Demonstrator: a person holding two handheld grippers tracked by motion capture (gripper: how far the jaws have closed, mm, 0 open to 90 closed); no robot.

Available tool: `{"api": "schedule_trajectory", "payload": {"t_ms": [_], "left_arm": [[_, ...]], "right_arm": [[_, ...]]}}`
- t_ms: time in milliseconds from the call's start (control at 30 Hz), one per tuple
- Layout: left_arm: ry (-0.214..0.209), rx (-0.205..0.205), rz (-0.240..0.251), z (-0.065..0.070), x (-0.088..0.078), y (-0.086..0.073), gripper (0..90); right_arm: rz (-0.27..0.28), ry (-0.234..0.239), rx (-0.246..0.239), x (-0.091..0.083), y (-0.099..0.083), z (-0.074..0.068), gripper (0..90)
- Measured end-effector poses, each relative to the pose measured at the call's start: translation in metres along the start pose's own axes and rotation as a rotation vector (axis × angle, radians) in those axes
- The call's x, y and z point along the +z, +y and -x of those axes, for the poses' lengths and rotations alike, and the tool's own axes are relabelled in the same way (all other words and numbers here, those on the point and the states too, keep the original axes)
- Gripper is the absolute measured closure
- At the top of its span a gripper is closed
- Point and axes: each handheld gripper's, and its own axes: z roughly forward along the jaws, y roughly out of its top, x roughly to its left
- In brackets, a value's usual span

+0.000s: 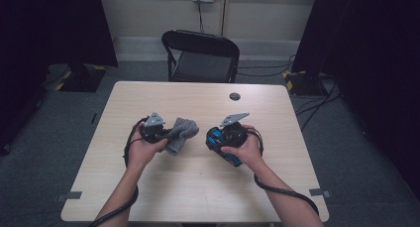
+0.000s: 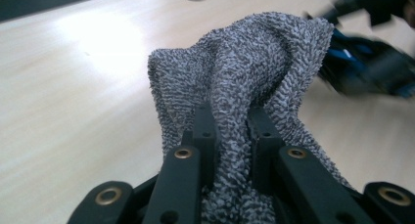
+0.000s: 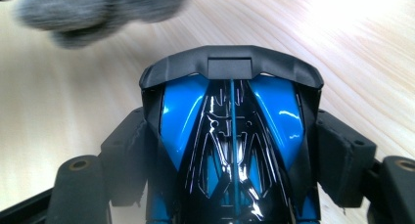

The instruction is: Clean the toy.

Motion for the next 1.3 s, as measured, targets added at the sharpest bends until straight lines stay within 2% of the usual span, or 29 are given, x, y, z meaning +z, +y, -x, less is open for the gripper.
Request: {"api": "schedule_trajectory", "payload": {"t_ms": [167,400,500,667,767,1033,1300], "left_arm": [[0.0,0.013,-0.008,0.001,0.014,0.019,78.2],[-0.039,0.066,-0.016,0.018,0.028,0.034,78.1],[-0.067,0.088,-0.024,0.023,0.032,0.034,78.1],[-0.1,0.078,-0.04,0.027,0.036,0.029,78.1],[-0.119,0.088,-0.036,0.029,0.035,0.028,78.2],[-0.145,0.095,-0.043,0.034,0.029,0.028,78.2],[-0.185,0.09,-0.045,0.037,0.029,0.021,78.3]], "right_arm": [[0.015,0.022,-0.02,-0.005,0.009,-0.01,25.8],[0.026,0.036,-0.04,-0.008,0.017,-0.018,25.8],[0.024,0.032,-0.044,-0.008,0.017,-0.019,25.8],[0.035,0.018,-0.026,-0.01,0.016,-0.017,25.8],[0.036,0.009,-0.019,-0.01,0.016,-0.014,25.8],[0.045,-0.022,0.007,-0.014,0.017,-0.005,25.8],[0.052,-0.054,0.037,-0.019,0.015,0.005,25.8]]}}
